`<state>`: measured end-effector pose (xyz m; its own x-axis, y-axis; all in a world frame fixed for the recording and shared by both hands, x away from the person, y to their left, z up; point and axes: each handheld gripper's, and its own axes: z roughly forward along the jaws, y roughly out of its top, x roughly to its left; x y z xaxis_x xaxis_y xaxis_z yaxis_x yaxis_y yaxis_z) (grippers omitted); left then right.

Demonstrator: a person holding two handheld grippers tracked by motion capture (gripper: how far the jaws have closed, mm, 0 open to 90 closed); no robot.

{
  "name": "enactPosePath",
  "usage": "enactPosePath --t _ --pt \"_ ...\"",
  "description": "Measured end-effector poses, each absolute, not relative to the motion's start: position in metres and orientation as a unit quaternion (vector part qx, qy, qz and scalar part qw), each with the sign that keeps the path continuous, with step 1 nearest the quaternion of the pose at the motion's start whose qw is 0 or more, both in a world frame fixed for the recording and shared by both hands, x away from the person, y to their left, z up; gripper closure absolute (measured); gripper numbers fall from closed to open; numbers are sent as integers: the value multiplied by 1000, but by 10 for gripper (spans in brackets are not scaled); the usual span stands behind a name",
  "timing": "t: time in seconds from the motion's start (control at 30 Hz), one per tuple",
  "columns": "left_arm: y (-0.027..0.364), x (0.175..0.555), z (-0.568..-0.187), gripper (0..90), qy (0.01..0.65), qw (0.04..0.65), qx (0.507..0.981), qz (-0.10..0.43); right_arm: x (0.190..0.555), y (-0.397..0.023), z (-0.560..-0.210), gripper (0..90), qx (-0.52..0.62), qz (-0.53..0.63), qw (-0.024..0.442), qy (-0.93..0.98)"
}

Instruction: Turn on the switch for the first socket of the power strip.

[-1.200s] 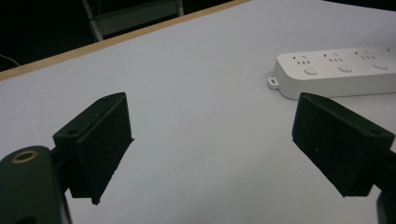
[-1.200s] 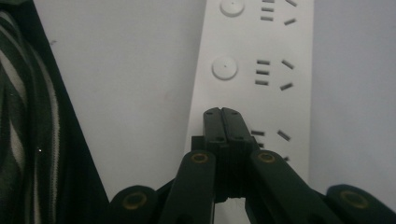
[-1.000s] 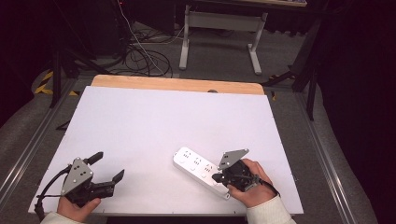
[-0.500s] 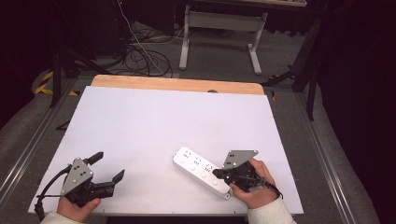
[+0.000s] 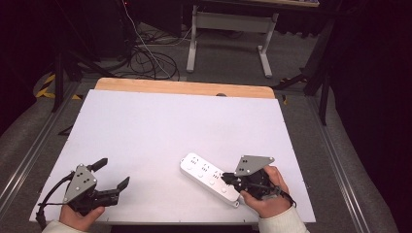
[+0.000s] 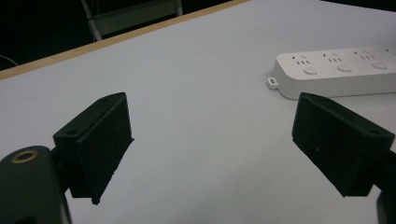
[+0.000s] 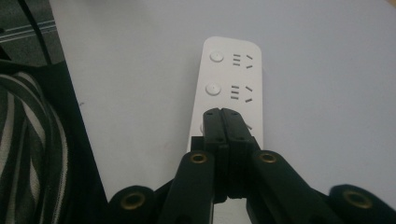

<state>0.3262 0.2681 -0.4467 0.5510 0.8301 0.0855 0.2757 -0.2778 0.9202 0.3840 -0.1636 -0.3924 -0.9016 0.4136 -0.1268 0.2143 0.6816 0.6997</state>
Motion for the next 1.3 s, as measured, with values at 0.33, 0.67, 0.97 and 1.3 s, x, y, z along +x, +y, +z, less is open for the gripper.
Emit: enactPosePath --t 0.33,0.67,0.97,1.3 --pt "269 325 -446 128 370 470 744 298 388 -170 -395 373 212 386 152 885" --pt "268 326 -446 128 369 471 744 296 392 -189 -392 235 229 448 161 849" --pt "268 325 -446 128 371 474 741 296 401 -216 -400 100 254 493 164 816" --pt "269 325 -446 128 370 474 742 296 404 -242 -420 61 249 514 169 803"
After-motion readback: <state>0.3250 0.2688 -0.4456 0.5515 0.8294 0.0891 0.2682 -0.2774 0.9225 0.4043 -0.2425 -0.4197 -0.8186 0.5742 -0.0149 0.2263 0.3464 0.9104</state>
